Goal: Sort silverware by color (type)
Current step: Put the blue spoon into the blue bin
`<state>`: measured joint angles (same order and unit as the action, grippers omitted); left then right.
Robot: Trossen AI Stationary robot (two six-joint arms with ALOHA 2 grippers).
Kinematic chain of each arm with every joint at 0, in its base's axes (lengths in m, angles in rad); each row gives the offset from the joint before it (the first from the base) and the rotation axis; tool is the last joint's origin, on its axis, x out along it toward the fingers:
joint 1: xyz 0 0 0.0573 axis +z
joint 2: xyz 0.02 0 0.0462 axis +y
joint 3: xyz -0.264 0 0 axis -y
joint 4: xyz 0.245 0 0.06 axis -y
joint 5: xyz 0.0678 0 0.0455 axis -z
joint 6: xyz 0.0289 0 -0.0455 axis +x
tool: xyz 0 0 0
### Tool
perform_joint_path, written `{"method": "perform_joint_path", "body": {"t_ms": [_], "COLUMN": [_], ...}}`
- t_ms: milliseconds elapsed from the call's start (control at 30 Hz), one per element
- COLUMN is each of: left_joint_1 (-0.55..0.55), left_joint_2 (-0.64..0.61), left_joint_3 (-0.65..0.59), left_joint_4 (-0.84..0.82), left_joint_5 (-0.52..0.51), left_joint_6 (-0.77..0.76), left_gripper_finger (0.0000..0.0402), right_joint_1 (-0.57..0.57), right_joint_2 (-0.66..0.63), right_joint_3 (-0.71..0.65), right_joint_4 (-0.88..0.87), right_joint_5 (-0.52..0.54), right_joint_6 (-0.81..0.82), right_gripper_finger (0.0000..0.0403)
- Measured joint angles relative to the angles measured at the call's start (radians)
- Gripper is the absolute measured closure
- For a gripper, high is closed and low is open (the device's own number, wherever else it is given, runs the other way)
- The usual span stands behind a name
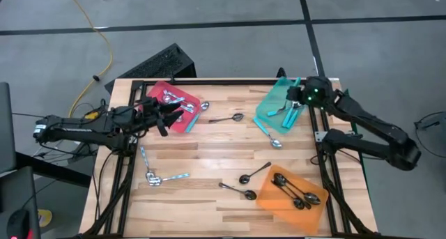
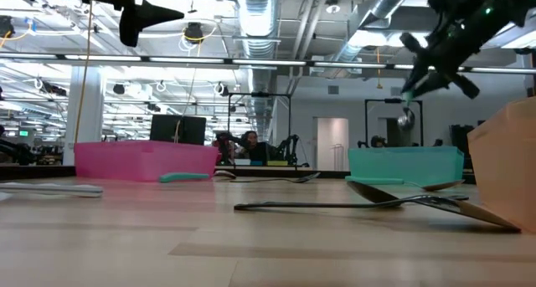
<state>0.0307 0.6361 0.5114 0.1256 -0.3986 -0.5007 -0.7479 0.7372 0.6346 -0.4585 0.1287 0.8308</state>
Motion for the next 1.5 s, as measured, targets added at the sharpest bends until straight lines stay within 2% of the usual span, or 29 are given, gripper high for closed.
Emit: {"method": "perform_joint_path", "body": {"t_ms": [267, 700, 1233, 1500], "left_joint_1": [0.0, 0.007, 0.068, 0.095], "left_joint_2": [0.0, 0.0, 0.001, 0.0], "left_joint_3": [0.0, 0.0, 0.001, 0.001], "left_joint_4": [-0.011, -0.039, -0.101, -0.125], "left_joint_5": [0.001, 0.0, 0.009, 0.036], "left_joint_6": [0.017, 0.021, 0.016, -0.001], "left_gripper_finger": [0.0193, 0.0194, 0.0194, 0.0194], "right_joint_1": [-0.097, -0.147, -0.229, -0.278], "right_joint_2": [0.139, 0.405, 0.597, 0.646], "right_joint_3": [-0.019, -0.018, -0.017, -0.017], "right_joint_4": [0.004, 0.002, 0.046, 0.061], "right_joint_5": [0.001, 0.005, -0.07, -0.1], "right_joint_6": [0.078, 0.142, 0.136, 0.159], "right_gripper_finger": [0.0318, 0.0318, 0.0317, 0.0221]}}
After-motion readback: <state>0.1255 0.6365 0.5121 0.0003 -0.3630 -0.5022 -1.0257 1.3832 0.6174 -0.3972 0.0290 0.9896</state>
